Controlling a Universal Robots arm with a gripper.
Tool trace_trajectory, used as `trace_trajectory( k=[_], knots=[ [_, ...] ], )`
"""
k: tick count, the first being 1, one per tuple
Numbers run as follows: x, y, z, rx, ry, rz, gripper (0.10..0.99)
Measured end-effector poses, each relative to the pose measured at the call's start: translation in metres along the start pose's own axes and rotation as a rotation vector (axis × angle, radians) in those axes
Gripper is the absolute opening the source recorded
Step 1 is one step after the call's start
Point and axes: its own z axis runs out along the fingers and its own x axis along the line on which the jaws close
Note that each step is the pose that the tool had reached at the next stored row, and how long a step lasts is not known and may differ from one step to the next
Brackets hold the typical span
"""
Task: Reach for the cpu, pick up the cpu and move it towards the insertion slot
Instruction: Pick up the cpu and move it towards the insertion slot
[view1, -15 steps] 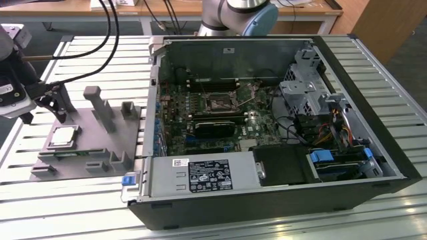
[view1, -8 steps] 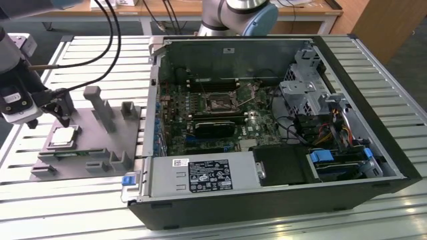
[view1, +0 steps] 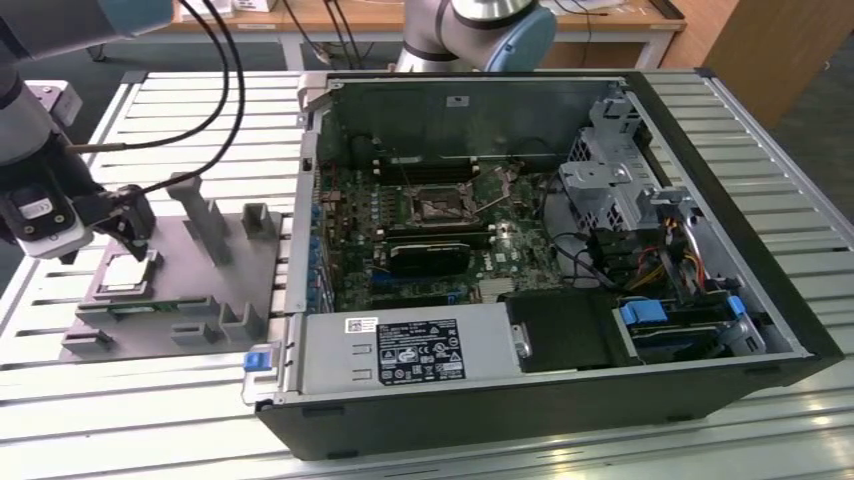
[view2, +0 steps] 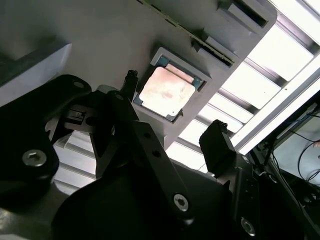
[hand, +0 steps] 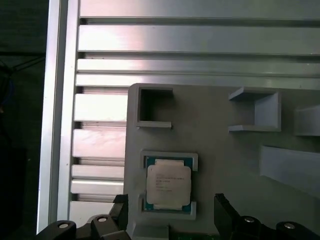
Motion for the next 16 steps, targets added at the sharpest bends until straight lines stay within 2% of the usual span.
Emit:
trace_trajectory(
  k=[9,16],
  knots=[
    [-0.0004,-0.0009,0.0161,-0.001,-0.0013,0.01,0.773],
    [-0.0007,-0.0014,0.0256,-0.002,-0.002,0.02,0.773]
  ],
)
